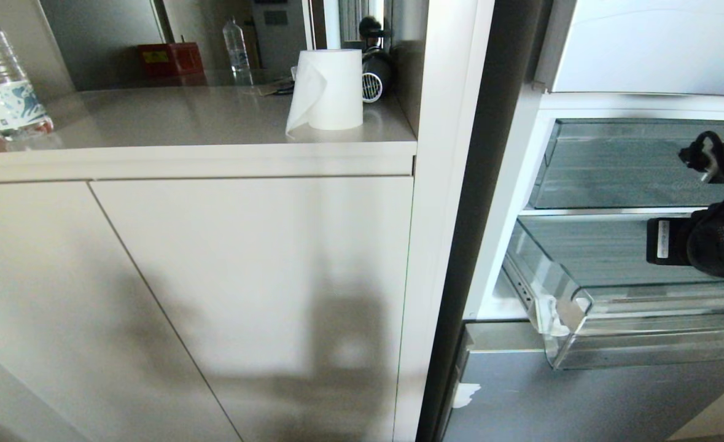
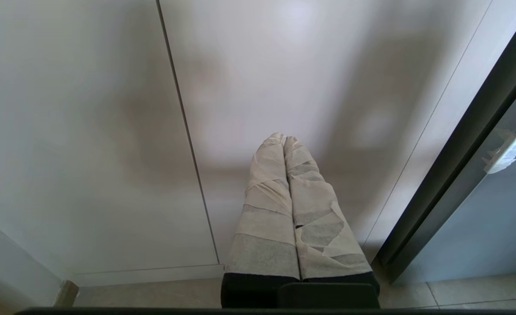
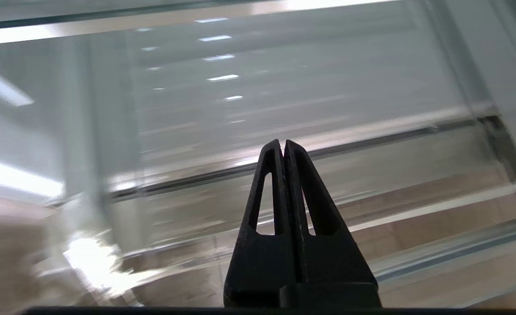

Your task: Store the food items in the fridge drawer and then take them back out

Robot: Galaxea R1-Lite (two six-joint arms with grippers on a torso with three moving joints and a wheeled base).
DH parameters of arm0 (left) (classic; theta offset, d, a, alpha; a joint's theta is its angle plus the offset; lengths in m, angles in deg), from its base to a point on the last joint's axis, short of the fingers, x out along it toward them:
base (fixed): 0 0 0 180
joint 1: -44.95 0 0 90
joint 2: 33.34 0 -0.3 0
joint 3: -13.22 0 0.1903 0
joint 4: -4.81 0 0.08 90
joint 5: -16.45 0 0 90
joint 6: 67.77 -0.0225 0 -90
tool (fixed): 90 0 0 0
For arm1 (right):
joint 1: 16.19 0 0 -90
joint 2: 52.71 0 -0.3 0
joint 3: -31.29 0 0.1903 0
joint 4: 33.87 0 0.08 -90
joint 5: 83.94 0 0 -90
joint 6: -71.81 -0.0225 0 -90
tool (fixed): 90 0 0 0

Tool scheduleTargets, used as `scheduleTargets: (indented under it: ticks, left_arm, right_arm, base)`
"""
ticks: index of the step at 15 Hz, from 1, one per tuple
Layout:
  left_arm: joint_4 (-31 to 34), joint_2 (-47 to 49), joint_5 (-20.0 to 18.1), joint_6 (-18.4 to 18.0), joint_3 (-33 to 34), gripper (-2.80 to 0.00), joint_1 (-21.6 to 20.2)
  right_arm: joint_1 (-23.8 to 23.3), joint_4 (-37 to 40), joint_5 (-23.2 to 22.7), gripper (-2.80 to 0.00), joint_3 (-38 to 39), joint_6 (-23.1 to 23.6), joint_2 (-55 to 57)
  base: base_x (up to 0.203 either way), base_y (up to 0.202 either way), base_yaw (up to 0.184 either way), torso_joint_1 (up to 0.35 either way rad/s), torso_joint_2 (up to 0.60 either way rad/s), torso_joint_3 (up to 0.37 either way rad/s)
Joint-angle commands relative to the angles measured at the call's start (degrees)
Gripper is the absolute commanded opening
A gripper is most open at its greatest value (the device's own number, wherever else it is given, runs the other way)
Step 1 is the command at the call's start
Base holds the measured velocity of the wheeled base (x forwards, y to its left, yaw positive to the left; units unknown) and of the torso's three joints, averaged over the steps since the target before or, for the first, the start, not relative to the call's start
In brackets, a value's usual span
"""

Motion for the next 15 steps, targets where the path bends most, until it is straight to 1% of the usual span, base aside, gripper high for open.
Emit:
scheduleTargets:
  ticks: [1,3,5,9,13,15]
  left_arm:
    - [0.02,-0.02,-0.01,0.01,0.0,-2.8,0.0]
    - [0.02,-0.02,0.06,0.01,0.0,-2.8,0.0]
    - [0.02,-0.02,0.02,0.01,0.0,-2.8,0.0]
    - [0.02,-0.02,0.06,0.01,0.0,-2.8,0.0]
    - [0.02,-0.02,-0.02,0.01,0.0,-2.8,0.0]
    - [0.02,-0.02,-0.03,0.01,0.0,-2.8,0.0]
  right_arm:
    - [-2.56,0.88,0.06,-2.8,-0.32,0.06,1.34]
    - [-5.0,4.02,-0.31,-2.8,-0.39,0.04,1.1]
    - [-6.53,5.11,-0.92,-2.8,-0.23,-0.01,1.17]
    - [-7.57,9.81,-0.99,-2.8,-0.28,-0.1,-0.98]
    - [-9.08,17.92,-0.66,-2.8,0.55,0.23,-6.04]
    - [-9.31,18.69,-0.32,-2.8,2.6,0.99,-7.54]
  base:
    - [0.0,0.0,0.0,0.0,0.0,0.0]
    - [0.0,0.0,0.0,0.0,0.0,0.0]
    - [0.0,0.0,0.0,0.0,0.0,0.0]
    - [0.0,0.0,0.0,0.0,0.0,0.0]
    - [0.0,0.0,0.0,0.0,0.0,0.0]
    - [0.0,0.0,0.0,0.0,0.0,0.0]
